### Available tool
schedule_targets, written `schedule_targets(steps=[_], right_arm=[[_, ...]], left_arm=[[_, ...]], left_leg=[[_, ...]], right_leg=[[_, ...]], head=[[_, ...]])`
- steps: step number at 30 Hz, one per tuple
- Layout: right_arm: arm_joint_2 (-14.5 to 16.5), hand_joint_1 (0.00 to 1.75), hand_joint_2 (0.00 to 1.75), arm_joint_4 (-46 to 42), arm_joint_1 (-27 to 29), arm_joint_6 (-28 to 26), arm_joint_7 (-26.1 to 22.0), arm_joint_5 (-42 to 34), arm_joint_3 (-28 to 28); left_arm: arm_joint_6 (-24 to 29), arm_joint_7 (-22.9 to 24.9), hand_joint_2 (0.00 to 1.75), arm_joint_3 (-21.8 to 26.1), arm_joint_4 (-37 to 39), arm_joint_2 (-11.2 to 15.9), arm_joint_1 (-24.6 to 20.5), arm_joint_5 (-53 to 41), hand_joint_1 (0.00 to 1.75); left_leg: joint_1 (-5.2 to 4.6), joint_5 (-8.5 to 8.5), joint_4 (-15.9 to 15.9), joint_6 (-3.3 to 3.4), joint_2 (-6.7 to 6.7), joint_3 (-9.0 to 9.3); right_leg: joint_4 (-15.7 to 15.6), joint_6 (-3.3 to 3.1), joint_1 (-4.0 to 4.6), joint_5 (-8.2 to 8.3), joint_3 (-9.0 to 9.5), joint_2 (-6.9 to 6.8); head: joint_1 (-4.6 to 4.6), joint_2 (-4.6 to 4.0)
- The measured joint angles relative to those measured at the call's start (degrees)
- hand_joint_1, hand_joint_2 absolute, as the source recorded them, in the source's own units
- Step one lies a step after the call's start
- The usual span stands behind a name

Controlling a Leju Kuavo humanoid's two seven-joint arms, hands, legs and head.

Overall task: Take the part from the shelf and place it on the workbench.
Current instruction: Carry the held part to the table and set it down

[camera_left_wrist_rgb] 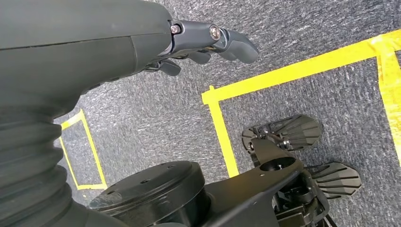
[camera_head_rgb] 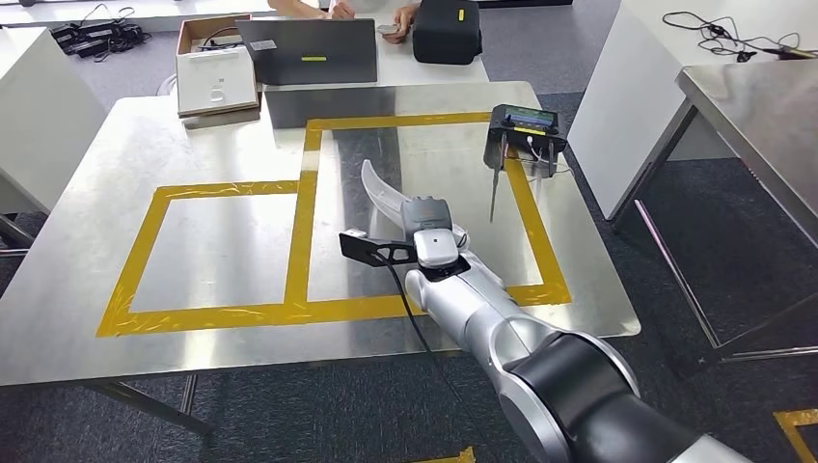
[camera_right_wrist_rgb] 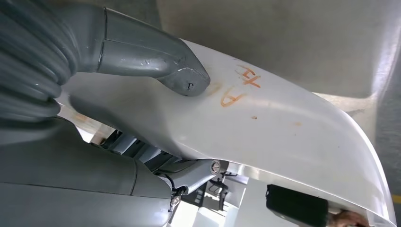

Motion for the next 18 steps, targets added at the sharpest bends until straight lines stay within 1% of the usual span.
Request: schedule_targets(steps=[5, 18], right_arm=[[0.0, 1.75, 1.75, 0.0, 0.0, 0.0, 0.4, 0.0, 0.0], [0.0, 1.75, 1.75, 0.0, 0.1, 0.0, 0.4, 0.0, 0.0]], left_arm=[[0.0, -2.1, 1.75, 0.0, 0.0, 0.0, 0.1, -0.3, 0.0], [0.0, -2.5, 1.75, 0.0, 0.0, 0.0, 0.4, -0.3, 0.0]], left_leg=[[0.0, 0.0, 0.0, 0.0, 0.01, 0.01], [0.0, 0.0, 0.0, 0.0, 0.01, 0.01]], right_leg=[[0.0, 0.0, 0.0, 0.0, 0.0, 0.0], [0.0, 0.0, 0.0, 0.0, 0.0, 0.01]], head=[[0.0, 0.0], [0.0, 0.0]])
